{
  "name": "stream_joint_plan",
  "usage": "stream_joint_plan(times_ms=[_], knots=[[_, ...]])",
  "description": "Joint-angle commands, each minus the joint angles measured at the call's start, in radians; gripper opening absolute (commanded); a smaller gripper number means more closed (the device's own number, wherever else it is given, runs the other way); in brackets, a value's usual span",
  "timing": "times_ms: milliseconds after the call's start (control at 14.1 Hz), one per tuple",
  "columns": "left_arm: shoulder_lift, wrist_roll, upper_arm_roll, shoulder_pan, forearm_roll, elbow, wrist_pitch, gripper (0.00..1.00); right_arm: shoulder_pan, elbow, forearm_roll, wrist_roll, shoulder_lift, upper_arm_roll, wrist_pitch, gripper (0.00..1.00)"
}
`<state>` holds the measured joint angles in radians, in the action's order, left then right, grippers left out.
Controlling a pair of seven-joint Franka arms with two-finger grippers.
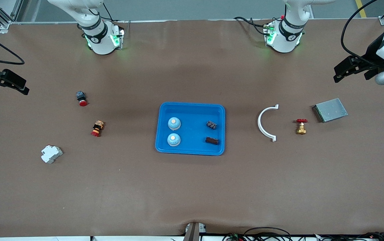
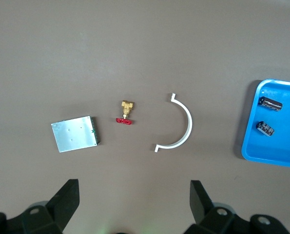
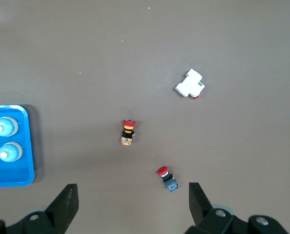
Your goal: Place electrolytic capacitor and blue bell in tray
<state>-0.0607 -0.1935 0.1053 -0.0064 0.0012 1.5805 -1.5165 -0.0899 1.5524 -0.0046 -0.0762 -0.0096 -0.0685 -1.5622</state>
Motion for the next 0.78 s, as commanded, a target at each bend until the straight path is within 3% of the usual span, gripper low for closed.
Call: stream_joint_plan(times_ms=[0,212,425,708], knots=[[0.01,0.013,0.002,-0.003,0.003,-0.025,0.021,1.0,0.027,-0.029,0.0,-0.011,0.019,0.024,0.007,1.0],[0.01,0.013,0.002,-0.001,0.003,-0.024,0.021,1.0,0.033,-0.029,0.003,-0.011,0.019,0.026,0.007,1.0],[0.01,0.013,0.002,-0.003,0.003,-0.025,0.021,1.0,0.091,-0.029,0.005,-0.011,0.019,0.084,0.007,1.0],[0.01,0.009,0.002,-0.003,0.005,-0.024,0.021,1.0,0.098,-0.029,0.005,-0.011,0.019,0.087,0.007,1.0]])
